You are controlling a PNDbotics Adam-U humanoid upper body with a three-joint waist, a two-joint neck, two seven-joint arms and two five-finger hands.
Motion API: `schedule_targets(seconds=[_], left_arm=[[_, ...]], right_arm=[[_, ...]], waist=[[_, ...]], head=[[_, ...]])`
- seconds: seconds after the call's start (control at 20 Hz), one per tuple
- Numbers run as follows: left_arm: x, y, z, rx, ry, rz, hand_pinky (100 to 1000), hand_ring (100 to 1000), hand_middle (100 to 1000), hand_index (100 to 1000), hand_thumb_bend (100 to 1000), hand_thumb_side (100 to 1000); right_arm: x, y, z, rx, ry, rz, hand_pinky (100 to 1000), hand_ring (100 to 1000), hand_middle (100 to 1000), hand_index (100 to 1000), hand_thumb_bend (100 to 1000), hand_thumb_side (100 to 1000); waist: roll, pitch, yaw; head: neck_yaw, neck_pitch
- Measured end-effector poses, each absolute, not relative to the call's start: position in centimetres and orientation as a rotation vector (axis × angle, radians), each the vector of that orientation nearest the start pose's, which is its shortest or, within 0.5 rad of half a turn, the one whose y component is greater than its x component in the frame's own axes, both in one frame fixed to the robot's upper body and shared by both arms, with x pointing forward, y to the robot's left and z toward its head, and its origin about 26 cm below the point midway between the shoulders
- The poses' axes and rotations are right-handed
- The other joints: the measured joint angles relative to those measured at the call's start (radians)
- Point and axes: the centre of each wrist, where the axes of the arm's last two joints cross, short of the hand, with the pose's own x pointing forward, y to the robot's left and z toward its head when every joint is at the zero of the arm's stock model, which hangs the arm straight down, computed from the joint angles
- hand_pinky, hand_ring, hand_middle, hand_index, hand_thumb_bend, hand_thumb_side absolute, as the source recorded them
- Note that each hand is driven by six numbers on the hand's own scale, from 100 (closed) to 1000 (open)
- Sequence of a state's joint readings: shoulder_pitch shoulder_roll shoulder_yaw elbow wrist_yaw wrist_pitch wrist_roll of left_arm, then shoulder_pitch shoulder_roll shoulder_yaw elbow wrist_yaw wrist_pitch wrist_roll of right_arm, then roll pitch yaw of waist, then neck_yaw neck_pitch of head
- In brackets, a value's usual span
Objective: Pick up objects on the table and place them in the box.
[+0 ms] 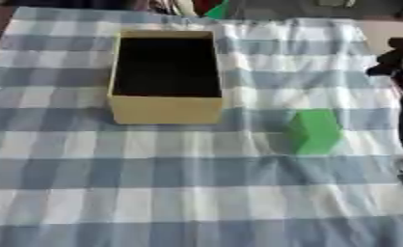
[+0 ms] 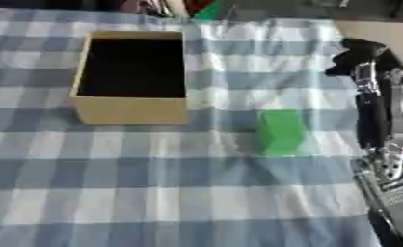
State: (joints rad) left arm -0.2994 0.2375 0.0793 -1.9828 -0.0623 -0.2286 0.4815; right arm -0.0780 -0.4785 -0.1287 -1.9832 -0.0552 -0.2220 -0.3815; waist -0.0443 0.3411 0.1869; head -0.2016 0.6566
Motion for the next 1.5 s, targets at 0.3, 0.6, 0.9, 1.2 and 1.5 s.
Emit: schedule_targets(seconds=[0.3, 0.6, 0.9, 1.2, 1.5], left_arm=[[30.2, 26.7, 19.4, 0.406, -2.530, 0.307, 693, 588, 648, 740, 100, 882], [30.2, 26.8, 19.2, 0.412, -2.522, 0.303, 693, 588, 648, 740, 100, 882], [30.1, 26.8, 19.2, 0.417, -2.521, 0.299, 692, 588, 648, 740, 100, 882], [30.1, 26.8, 19.2, 0.418, -2.520, 0.297, 692, 588, 647, 740, 100, 883], [30.1, 26.8, 19.2, 0.417, -2.517, 0.292, 692, 588, 647, 740, 100, 884]], right_arm=[[27.1, -34.5, 17.6, -0.640, -2.334, 0.148, 676, 629, 673, 832, 100, 825], [26.6, -36.8, 20.2, -0.913, -2.159, 0.639, 727, 716, 760, 923, 100, 820], [26.3, -37.9, 22.1, -0.991, -1.902, 1.043, 744, 746, 781, 942, 100, 783], [26.2, -38.0, 23.1, -0.950, -1.709, 1.239, 791, 800, 835, 974, 100, 728], [26.4, -38.0, 24.0, -0.943, -1.550, 1.367, 825, 839, 872, 1000, 216, 719]], waist=[[0.000, -0.003, -0.002], [-0.001, -0.012, -0.009], [-0.002, -0.016, -0.012], [-0.003, -0.017, -0.008], [-0.007, -0.017, -0.007]], head=[[0.005, 0.000], [0.009, 0.000], [0.013, 0.000], [0.012, 0.000], [0.012, 0.000]])
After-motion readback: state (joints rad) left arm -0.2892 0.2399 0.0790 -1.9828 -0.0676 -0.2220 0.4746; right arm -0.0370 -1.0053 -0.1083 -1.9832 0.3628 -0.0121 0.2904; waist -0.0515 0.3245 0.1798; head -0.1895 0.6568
